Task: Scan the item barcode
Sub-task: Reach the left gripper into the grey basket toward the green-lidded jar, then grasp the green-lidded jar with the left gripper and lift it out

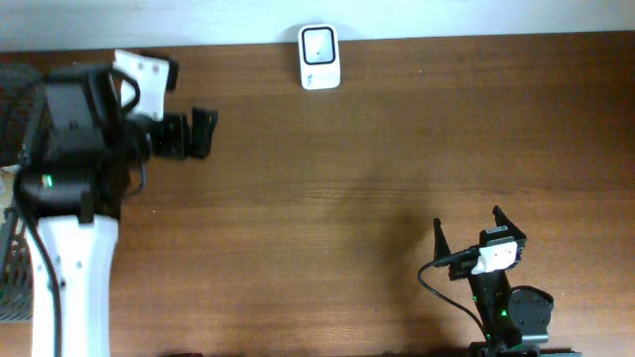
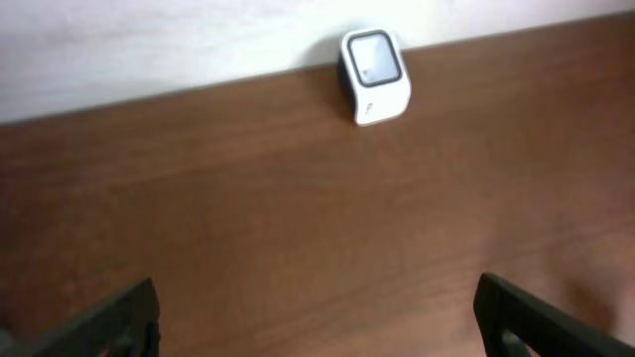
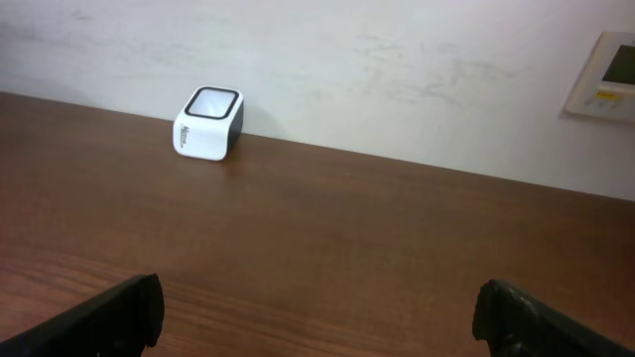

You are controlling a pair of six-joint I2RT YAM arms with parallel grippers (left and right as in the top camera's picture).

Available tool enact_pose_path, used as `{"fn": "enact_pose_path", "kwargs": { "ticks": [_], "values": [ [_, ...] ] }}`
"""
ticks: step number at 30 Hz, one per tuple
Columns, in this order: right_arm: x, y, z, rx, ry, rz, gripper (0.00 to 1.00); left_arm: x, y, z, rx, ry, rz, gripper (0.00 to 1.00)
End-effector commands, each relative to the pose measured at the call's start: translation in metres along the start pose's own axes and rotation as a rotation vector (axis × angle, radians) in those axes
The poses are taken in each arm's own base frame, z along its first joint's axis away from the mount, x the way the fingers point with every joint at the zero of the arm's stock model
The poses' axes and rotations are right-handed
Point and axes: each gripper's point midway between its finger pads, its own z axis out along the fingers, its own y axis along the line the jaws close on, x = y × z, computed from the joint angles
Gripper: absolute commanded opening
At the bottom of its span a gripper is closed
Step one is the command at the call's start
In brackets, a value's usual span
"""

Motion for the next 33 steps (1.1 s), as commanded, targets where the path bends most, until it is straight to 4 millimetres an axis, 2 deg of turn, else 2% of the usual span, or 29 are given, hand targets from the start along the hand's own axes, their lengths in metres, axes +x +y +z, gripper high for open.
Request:
{"fn": "enact_pose_path", "kwargs": {
  "ticks": [1, 3, 4, 6, 8, 9, 10, 12, 14, 15, 18, 21, 24, 26, 28, 33],
  "values": [
    [0.002, 0.001, 0.0, -0.001, 0.003, 0.001, 0.98, -0.012, -0.008, 0.011, 0.082, 0.009, -0.018, 0.99],
    [0.002, 0.001, 0.0, -0.001, 0.003, 0.001, 0.98, -0.012, -0.006, 0.02, 0.088, 0.02, -0.022, 0.99],
    [0.002, 0.001, 0.0, -0.001, 0.003, 0.0, 0.98, -0.016, 0.0, 0.018, 0.057, 0.006, -0.024, 0.99],
    [0.002, 0.001, 0.0, -0.001, 0.003, 0.001, 0.98, -0.03, 0.048, -0.007, -0.183, -0.035, -0.207, 0.99],
    [0.002, 0.001, 0.0, -0.001, 0.003, 0.0, 0.98, -0.042, 0.101, -0.056, -0.382, -0.119, -0.39, 0.99],
    [0.002, 0.001, 0.0, -0.001, 0.003, 0.0, 0.98, -0.04, 0.135, -0.089, -0.481, -0.172, -0.496, 1.0],
    [0.002, 0.001, 0.0, -0.001, 0.003, 0.001, 0.98, -0.035, 0.156, -0.106, -0.536, -0.197, -0.566, 1.0],
    [0.002, 0.001, 0.0, -0.001, 0.003, 0.0, 0.98, -0.002, 0.204, -0.141, -0.671, -0.215, -0.752, 0.95],
    [0.002, 0.001, 0.0, -0.001, 0.003, 0.0, 0.98, 0.037, 0.242, -0.167, -0.821, -0.188, -0.903, 0.99],
    [0.002, 0.001, 0.0, -0.001, 0.003, 0.0, 0.99, 0.066, 0.267, -0.18, -0.934, -0.135, -0.963, 0.99],
    [0.002, 0.001, 0.0, -0.001, 0.003, 0.0, 0.99, 0.105, 0.288, -0.182, -1.015, -0.026, -1.039, 0.99],
    [0.002, 0.001, 0.0, -0.001, 0.003, 0.0, 0.98, 0.145, 0.305, -0.17, -1.03, 0.118, -1.11, 0.99],
    [0.002, 0.001, 0.0, -0.001, 0.003, 0.0, 0.98, 0.182, 0.312, -0.158, -1.025, 0.275, -1.154, 0.99],
    [0.002, 0.001, 0.0, -0.001, 0.003, 0.0, 0.98, 0.215, 0.316, -0.155, -1.061, 0.415, -1.191, 1.0],
    [0.002, 0.001, 0.0, -0.001, 0.003, 0.0, 0.98, 0.231, 0.319, -0.15, -1.073, 0.489, -1.201, 1.0],
    [0.002, 0.001, 0.0, -0.001, 0.003, 0.0, 0.98, 0.255, 0.329, -0.142, -1.106, 0.591, -1.204, 1.0]
  ]
}}
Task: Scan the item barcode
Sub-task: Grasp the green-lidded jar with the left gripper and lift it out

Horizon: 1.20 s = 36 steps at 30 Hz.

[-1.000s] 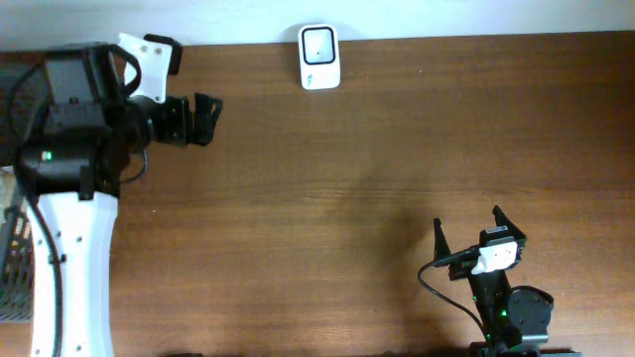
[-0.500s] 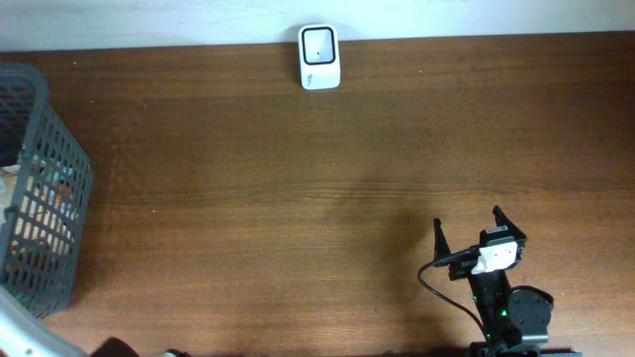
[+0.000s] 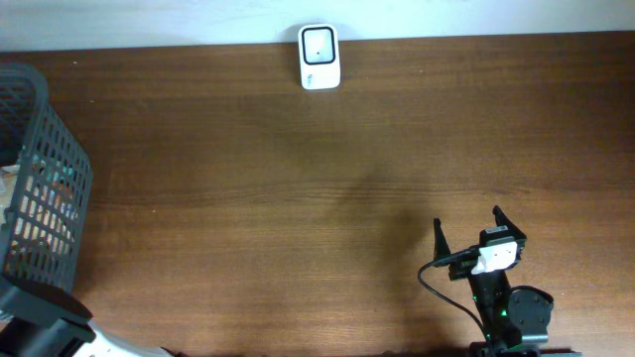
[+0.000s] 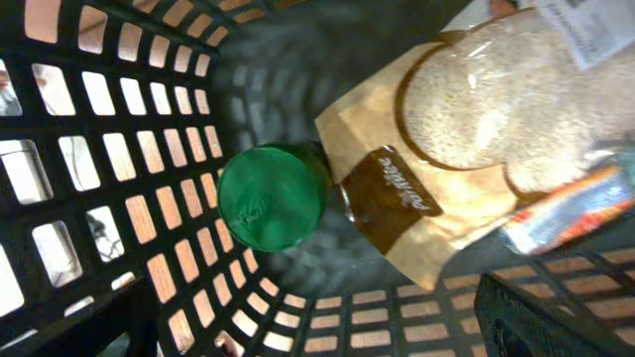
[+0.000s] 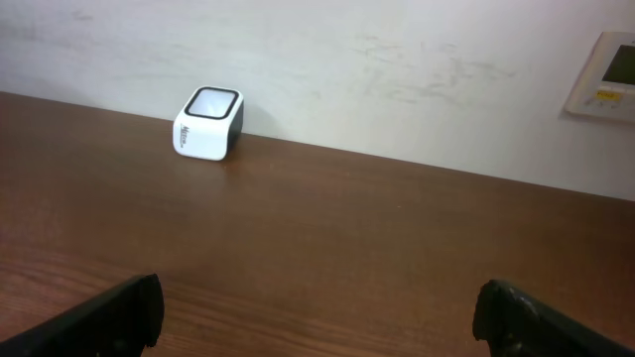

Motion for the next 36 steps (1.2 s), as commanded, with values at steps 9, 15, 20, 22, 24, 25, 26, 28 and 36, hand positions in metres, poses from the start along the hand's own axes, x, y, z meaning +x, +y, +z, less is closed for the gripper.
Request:
{"fn": "enact_pose_path", "kwargs": {
  "ticks": [9, 15, 20, 22, 24, 25, 26, 28, 36],
  "values": [
    [0.002, 0.001, 0.0, -0.001, 0.004, 0.0, 0.98, -0.005, 0.034, 0.057, -0.152, 0.091, -0.017, 0.97],
    [0.002, 0.001, 0.0, -0.001, 0.004, 0.0, 0.99, 0.004, 0.03, 0.085, -0.144, 0.144, 0.078, 0.95],
    [0.002, 0.001, 0.0, -0.001, 0.004, 0.0, 0.98, 0.017, 0.034, 0.104, -0.164, 0.181, 0.096, 0.95],
    [0.002, 0.001, 0.0, -0.001, 0.003, 0.0, 0.98, 0.022, 0.037, 0.112, -0.177, 0.194, 0.096, 0.95],
    [0.002, 0.001, 0.0, -0.001, 0.004, 0.0, 0.98, 0.026, 0.039, 0.118, -0.18, 0.204, 0.094, 0.95],
    [0.002, 0.001, 0.0, -0.001, 0.003, 0.0, 0.98, 0.028, 0.04, 0.12, -0.181, 0.209, 0.093, 0.93],
    [0.002, 0.001, 0.0, -0.001, 0.004, 0.0, 0.98, 0.03, 0.04, 0.122, -0.182, 0.213, 0.092, 0.93],
    [0.002, 0.001, 0.0, -0.001, 0.004, 0.0, 0.98, 0.033, 0.041, 0.129, -0.179, 0.218, 0.088, 0.91],
    [0.002, 0.001, 0.0, -0.001, 0.004, 0.0, 0.98, 0.037, 0.026, 0.139, -0.104, 0.224, 0.075, 0.7]
  ]
}}
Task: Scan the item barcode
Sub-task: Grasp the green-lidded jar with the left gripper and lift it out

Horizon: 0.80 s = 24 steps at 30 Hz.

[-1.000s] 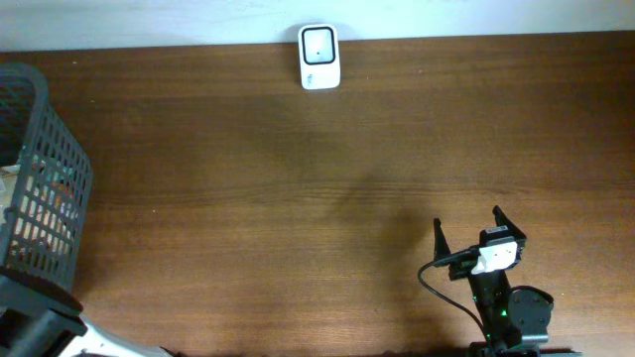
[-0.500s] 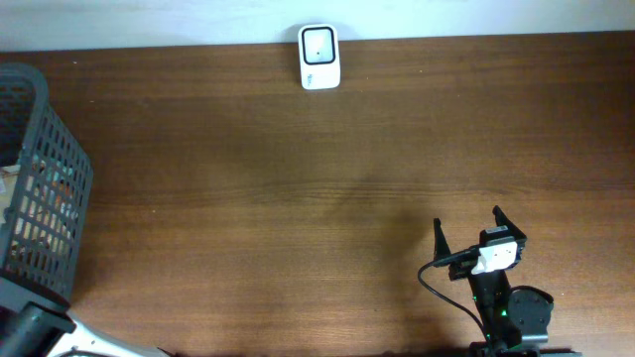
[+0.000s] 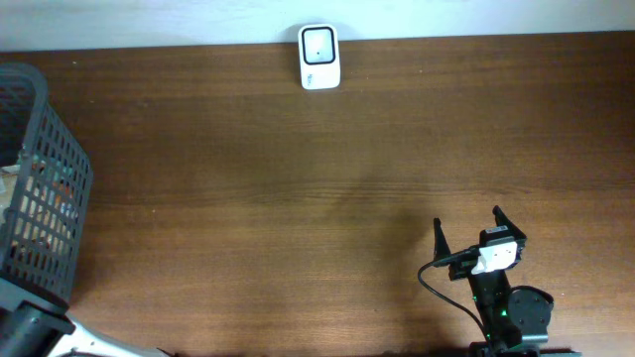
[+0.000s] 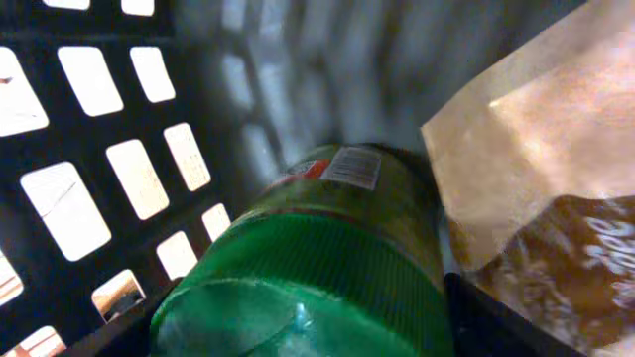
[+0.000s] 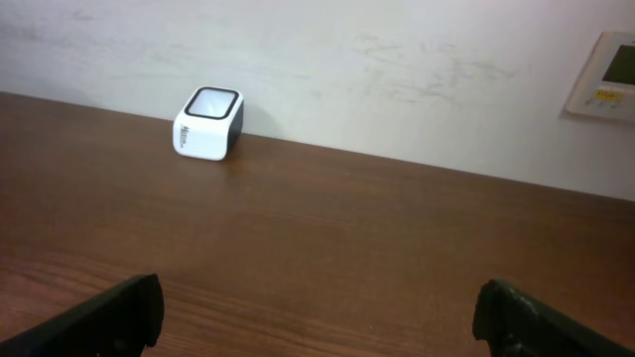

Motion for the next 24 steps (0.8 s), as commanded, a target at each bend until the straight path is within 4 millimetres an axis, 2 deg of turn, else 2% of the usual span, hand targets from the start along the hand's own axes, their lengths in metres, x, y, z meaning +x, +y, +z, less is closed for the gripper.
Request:
{"fn": "enact_pose_path", "kwargs": {
  "ticks": [1, 4, 7, 10, 13, 17, 18, 20, 21, 23, 24],
  "values": [
    [0.002, 0.001, 0.0, -0.001, 0.004, 0.0, 0.98, 0.003, -0.004, 0.008, 0.034, 0.028, -0.007, 0.66],
    [0.002, 0.001, 0.0, -0.001, 0.003, 0.0, 0.98, 0.003, -0.007, 0.006, 0.056, 0.028, -0.008, 0.58],
    [0.002, 0.001, 0.0, -0.001, 0.003, 0.0, 0.98, -0.002, -0.009, -0.005, 0.084, 0.019, -0.012, 0.53],
    [0.002, 0.001, 0.0, -0.001, 0.004, 0.001, 0.98, -0.012, -0.006, -0.029, 0.101, -0.007, -0.02, 0.49],
    [0.002, 0.001, 0.0, -0.001, 0.004, 0.0, 0.98, -0.026, -0.007, -0.065, 0.136, -0.067, -0.022, 0.46],
    [0.002, 0.001, 0.0, -0.001, 0.004, 0.0, 0.98, -0.047, -0.029, -0.143, 0.25, -0.227, 0.005, 0.46],
    [0.002, 0.001, 0.0, -0.001, 0.003, 0.0, 0.98, -0.051, -0.038, -0.173, 0.274, -0.296, 0.025, 0.46],
    [0.002, 0.001, 0.0, -0.001, 0.004, 0.0, 0.98, -0.05, -0.053, -0.22, 0.322, -0.403, 0.059, 0.46],
    [0.002, 0.001, 0.0, -0.001, 0.003, 0.0, 0.98, -0.047, -0.062, -0.248, 0.366, -0.465, 0.08, 0.46],
    [0.002, 0.001, 0.0, -0.001, 0.004, 0.0, 0.98, -0.026, -0.087, -0.321, 0.506, -0.612, 0.136, 0.46],
    [0.002, 0.001, 0.0, -0.001, 0.003, 0.0, 0.98, -0.013, -0.095, -0.344, 0.556, -0.657, 0.164, 0.46]
  ]
}}
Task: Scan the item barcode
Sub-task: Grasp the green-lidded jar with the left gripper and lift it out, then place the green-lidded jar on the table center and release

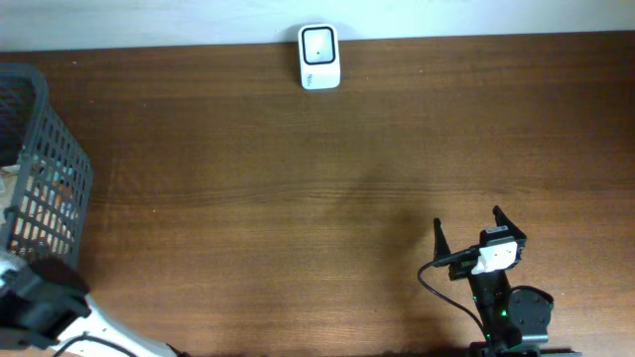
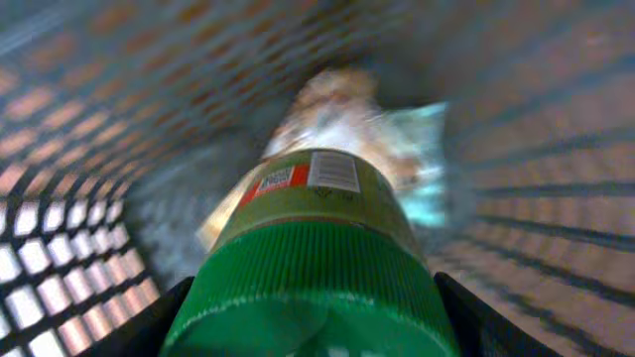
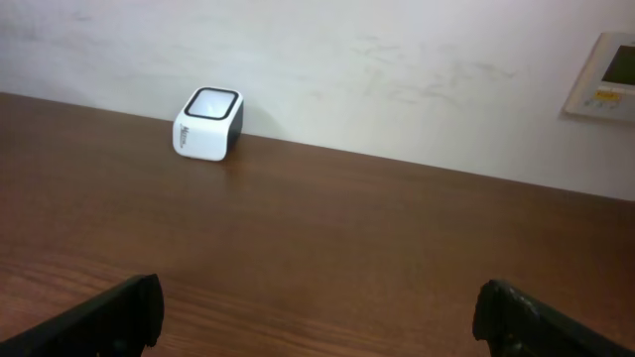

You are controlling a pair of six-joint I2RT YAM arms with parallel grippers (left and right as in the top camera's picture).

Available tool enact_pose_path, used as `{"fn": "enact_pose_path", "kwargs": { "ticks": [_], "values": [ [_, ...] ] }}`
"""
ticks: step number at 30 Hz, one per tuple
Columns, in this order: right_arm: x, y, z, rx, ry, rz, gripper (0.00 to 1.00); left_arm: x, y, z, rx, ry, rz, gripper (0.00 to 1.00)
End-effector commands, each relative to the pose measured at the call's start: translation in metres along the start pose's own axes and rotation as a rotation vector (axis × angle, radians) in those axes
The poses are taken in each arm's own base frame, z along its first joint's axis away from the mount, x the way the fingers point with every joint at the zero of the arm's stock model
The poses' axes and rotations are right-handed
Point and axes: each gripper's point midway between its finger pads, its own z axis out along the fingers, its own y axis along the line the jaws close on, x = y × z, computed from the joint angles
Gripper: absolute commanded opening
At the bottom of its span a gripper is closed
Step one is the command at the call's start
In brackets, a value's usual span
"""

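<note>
A green jar with a ribbed green lid and a barcode label fills the left wrist view. My left gripper is shut on it, one dark finger at each side of the lid, inside the grey mesh basket. The basket's bottom and a pale bag are blurred behind the jar. The white scanner stands at the table's far edge, also seen in the right wrist view. My right gripper rests open near the front right, holding nothing.
The left arm shows only at the overhead view's bottom-left corner, beside the basket. A white wall runs behind the scanner, with a wall panel at the right. Brown tabletop spans between basket and scanner.
The jar lay at the basket's bottom beside the paper bag, between my left fingers. Now it sits held in them, with the bag and the basket's bottom farther off and blurred. The right arm is unchanged.
My left gripper first hovered open over the table near the basket, facing the scanner. Then it looked down into the basket at the green jar and a bag of grain. Then it was close around the jar, and now holds it above the basket's bottom.
</note>
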Motion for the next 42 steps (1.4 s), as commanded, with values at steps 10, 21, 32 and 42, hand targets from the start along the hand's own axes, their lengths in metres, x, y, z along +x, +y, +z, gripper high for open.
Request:
{"fn": "enact_pose_path", "kwargs": {
  "ticks": [10, 21, 32, 42],
  "values": [
    [0.002, 0.001, 0.0, -0.001, 0.004, 0.001, 0.98, 0.123, -0.246, -0.194, 0.621, -0.151, 0.502, 0.47],
    [0.002, 0.001, 0.0, -0.001, 0.003, 0.001, 0.98, 0.378, -0.347, -0.121, 0.56, 0.306, 0.997, 0.48],
    [0.002, 0.001, 0.0, -0.001, 0.004, 0.001, 0.98, 0.542, -0.366, -0.078, 0.632, 0.335, 1.164, 0.51],
    [0.002, 0.001, 0.0, -0.001, 0.003, 0.001, 0.99, 0.578, -0.343, -0.068, 0.591, 0.367, 1.246, 0.51]
  ]
}}
